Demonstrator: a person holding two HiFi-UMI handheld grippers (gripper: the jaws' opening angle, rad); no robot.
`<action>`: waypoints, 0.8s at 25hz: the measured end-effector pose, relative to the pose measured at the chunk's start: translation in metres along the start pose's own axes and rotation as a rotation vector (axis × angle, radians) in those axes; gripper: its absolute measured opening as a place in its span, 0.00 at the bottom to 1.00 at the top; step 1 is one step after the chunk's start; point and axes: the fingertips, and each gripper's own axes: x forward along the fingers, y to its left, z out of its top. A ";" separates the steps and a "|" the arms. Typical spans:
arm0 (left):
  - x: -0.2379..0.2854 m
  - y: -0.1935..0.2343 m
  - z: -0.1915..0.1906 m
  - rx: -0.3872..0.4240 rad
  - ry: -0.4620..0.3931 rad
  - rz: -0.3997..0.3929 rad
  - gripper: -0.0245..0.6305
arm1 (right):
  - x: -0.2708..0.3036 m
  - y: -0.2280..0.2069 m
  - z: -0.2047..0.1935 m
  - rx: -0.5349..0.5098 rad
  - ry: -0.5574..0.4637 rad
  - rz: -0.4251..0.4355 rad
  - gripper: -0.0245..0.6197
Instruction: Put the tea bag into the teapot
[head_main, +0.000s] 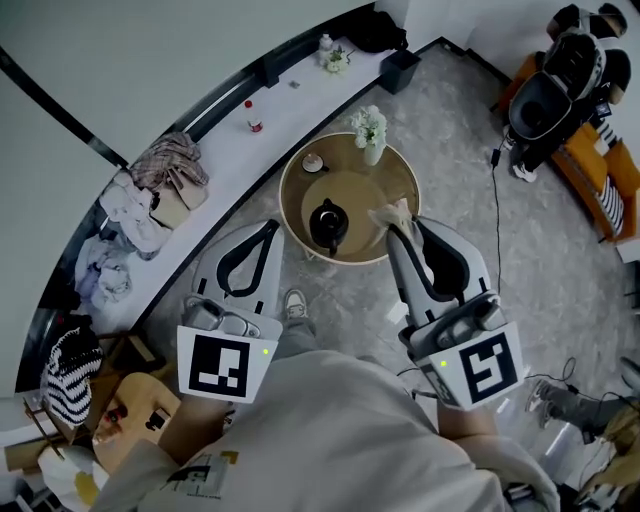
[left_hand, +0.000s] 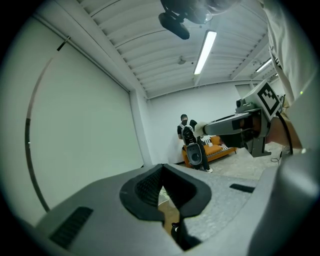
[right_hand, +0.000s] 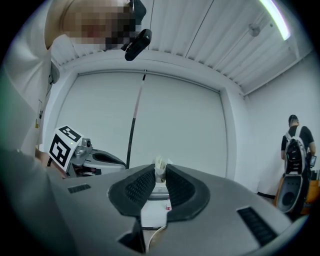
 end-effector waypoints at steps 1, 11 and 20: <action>0.006 0.009 -0.001 0.011 -0.001 -0.010 0.05 | 0.009 -0.001 0.001 -0.001 0.001 -0.011 0.13; 0.066 0.089 -0.006 0.037 -0.048 -0.085 0.05 | 0.093 -0.018 0.007 -0.027 0.001 -0.105 0.13; 0.099 0.119 -0.015 0.072 -0.054 -0.152 0.05 | 0.135 -0.031 0.002 -0.021 0.006 -0.157 0.13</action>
